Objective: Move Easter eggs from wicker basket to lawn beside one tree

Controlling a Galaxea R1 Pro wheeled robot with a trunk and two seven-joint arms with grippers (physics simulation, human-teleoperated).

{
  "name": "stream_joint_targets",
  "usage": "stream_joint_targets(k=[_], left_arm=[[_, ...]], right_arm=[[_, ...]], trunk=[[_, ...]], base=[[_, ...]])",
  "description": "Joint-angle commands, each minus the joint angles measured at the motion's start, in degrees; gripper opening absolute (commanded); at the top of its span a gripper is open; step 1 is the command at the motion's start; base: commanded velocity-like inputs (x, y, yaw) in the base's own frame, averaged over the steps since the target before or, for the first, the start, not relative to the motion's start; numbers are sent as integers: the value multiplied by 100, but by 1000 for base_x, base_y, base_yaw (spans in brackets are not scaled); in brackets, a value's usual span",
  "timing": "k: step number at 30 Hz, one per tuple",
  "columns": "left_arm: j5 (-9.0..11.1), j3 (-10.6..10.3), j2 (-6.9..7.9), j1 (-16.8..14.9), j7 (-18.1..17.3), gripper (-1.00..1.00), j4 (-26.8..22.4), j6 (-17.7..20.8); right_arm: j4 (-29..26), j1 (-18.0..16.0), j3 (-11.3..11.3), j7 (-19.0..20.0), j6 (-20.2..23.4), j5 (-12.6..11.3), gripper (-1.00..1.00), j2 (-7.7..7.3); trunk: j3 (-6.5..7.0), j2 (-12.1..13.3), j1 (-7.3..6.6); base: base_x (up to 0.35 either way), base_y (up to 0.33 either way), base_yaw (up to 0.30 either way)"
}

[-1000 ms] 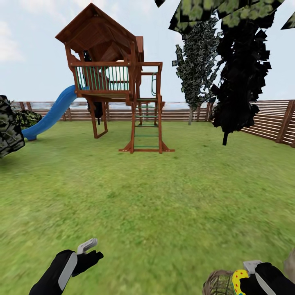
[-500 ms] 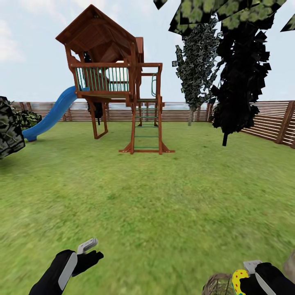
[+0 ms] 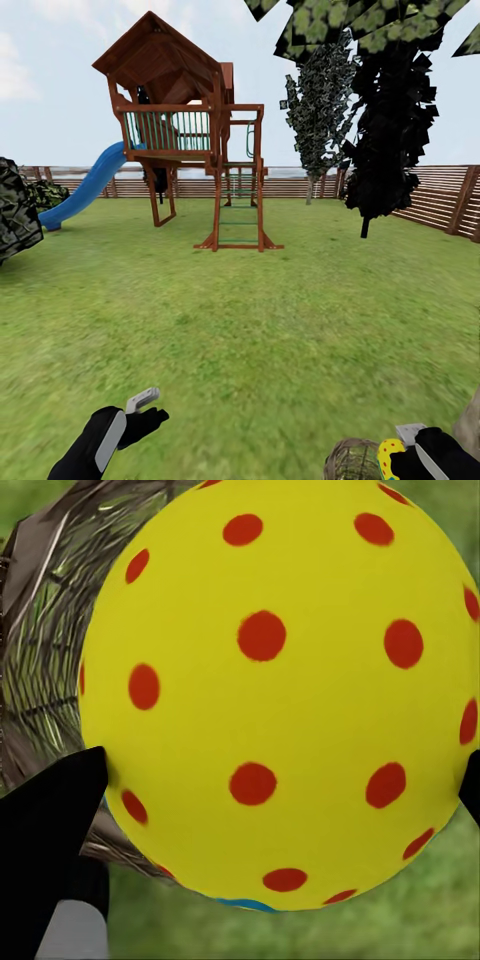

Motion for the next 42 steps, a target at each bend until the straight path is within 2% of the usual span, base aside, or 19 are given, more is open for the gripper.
stream_joint_targets(k=[1, 13, 18, 32, 42], left_arm=[[33, 12, -1, -3, 12, 100, -7, 33], [32, 13, -1, -3, 12, 100, -6, 29], [34, 16, 6, -2, 11, 100, -7, -1], [34, 17, 16, -4, 12, 100, -8, -32], [43, 23, 44, -5, 4, 100, -9, -31]], right_arm=[[-6, -5, 19, 32, 21, 31, -100, -6], [1, -5, 19, 28, 21, 39, -100, -6], [2, -4, 25, 25, 21, 46, -100, 0], [2, -5, 19, 24, 21, 34, -100, 31], [-6, -5, 19, 32, 20, 38, -100, 33]], trunk=[[12, 37, -23], [227, 519, -287], [227, 519, -287], [227, 519, -287], [227, 519, -287]], base=[[-16, 0, 0], [-1, 0, 0], [0, 61, 0], [0, 315, -3], [40, 323, -266]])
